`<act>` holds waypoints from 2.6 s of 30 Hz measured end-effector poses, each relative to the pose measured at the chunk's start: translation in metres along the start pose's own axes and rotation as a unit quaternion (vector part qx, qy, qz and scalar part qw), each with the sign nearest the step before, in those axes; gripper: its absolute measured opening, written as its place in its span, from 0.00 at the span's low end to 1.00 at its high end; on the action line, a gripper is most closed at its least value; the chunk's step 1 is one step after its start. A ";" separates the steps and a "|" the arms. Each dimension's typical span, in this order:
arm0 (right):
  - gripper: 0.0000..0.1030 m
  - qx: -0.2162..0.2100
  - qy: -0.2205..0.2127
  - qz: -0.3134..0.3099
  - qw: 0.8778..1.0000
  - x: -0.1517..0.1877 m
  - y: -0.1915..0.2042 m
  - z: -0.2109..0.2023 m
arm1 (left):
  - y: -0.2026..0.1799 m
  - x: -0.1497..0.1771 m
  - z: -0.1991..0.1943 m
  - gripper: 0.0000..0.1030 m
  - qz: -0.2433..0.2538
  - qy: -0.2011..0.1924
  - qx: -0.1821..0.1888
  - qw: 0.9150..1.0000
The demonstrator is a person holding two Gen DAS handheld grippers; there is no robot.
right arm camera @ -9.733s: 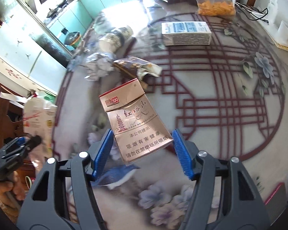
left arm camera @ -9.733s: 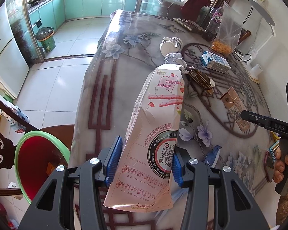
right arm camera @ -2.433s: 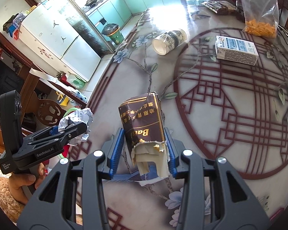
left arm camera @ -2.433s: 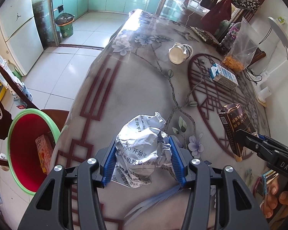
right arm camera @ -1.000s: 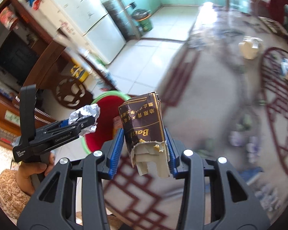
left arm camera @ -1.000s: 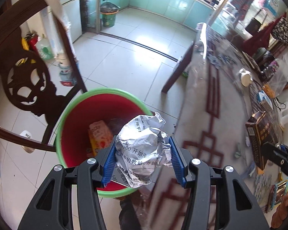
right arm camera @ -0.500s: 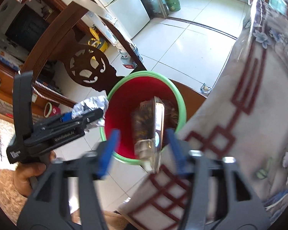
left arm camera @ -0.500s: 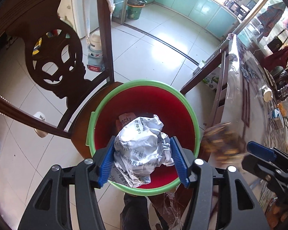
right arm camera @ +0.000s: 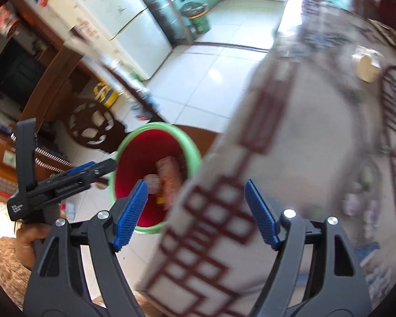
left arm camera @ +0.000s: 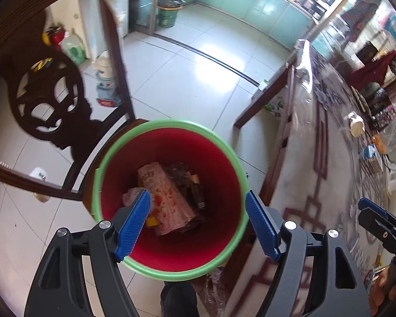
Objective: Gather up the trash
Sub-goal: 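Move both tools back to the table toward the paper cup and milk carton, then grasp the white paper cup with the left tool while the right tool grasps the white milk carton, then carry the paper cup and milk carton over the red bucket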
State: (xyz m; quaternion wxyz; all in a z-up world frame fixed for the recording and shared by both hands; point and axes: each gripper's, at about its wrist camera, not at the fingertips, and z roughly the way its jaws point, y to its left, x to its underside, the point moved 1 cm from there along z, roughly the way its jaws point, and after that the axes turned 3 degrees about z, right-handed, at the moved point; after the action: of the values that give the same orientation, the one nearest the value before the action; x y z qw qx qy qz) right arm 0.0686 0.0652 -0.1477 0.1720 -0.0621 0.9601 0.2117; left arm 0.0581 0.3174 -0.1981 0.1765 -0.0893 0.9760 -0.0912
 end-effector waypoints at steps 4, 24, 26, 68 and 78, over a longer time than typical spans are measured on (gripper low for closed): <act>0.74 0.042 -0.023 0.043 0.998 0.006 -0.067 -0.032 | -0.051 -0.009 0.007 0.69 0.055 0.003 0.013 0.998; 0.89 0.181 -0.030 0.036 0.982 -0.059 -0.387 -0.125 | -0.285 0.000 0.029 0.84 0.159 -0.005 0.028 0.987; 0.89 0.184 -0.020 0.012 0.983 -0.078 -0.397 -0.118 | -0.305 -0.004 0.032 0.83 0.170 -0.007 0.026 0.985; 0.56 -0.013 -0.042 0.177 0.983 0.017 -0.333 -0.103 | -0.388 -0.051 0.076 0.46 0.253 0.008 0.020 0.967; 0.51 0.003 -0.049 0.144 0.988 0.030 -0.268 -0.107 | -0.313 0.010 0.019 0.47 0.227 -0.006 0.033 0.973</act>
State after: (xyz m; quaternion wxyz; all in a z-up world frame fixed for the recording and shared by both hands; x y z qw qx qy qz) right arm 0.0601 -0.2241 -0.1708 0.1870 0.0878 0.9500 0.2340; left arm 0.0997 0.0092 -0.1530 0.2017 0.1400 0.9660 -0.0806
